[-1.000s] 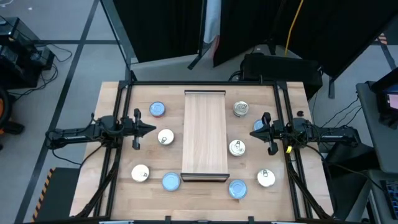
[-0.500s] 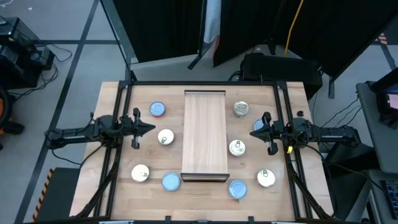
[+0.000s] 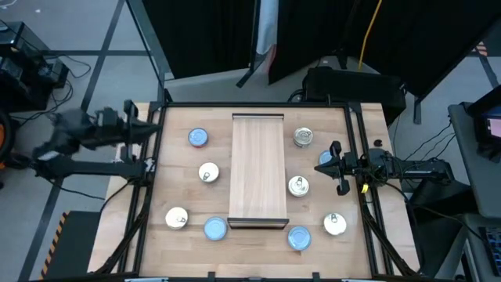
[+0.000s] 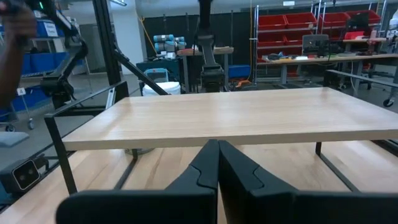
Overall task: Stack canned seafood by type on shelf
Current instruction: Put the blue pink tuna can on the shelf
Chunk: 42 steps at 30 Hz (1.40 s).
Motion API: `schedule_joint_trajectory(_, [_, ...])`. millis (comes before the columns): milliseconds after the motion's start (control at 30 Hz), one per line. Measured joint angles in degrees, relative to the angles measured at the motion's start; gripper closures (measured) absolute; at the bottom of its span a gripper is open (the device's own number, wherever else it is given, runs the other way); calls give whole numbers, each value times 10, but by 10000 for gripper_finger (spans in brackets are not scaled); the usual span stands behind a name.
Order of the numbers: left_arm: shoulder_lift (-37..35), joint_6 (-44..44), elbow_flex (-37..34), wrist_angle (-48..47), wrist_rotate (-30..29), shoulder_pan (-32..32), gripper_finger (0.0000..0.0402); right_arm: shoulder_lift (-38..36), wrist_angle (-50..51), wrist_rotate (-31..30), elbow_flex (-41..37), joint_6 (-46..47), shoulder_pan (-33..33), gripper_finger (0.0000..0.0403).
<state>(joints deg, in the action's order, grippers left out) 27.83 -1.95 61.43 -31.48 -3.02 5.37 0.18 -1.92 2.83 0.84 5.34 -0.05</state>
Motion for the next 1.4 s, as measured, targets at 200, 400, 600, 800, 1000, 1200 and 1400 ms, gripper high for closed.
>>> schedule_joint_trajectory(200, [172,32,258,-166,15,0,396,0,0,0,0,0,0,403])
schedule_joint_trajectory(400, [259,60,427,-204,-58,0,385,0,0,0,0,0,0,403])
schedule_joint_trajectory(600, [260,30,419,-283,4,0,362,0,0,0,0,3,0,403])
schedule_joint_trajectory(800, [254,-29,292,-338,10,-3,357,0,0,2,0,78,0,403])
schedule_joint_trajectory(1000, [248,-105,145,-309,-40,-3,357,0,1,2,0,104,0,403])
schedule_joint_trajectory(1200, [244,-128,60,-237,-67,-3,356,0,1,2,11,146,0,403])
schedule_joint_trajectory(1400, [250,-79,44,-208,-29,-1,356,0,16,2,45,99,0,403])
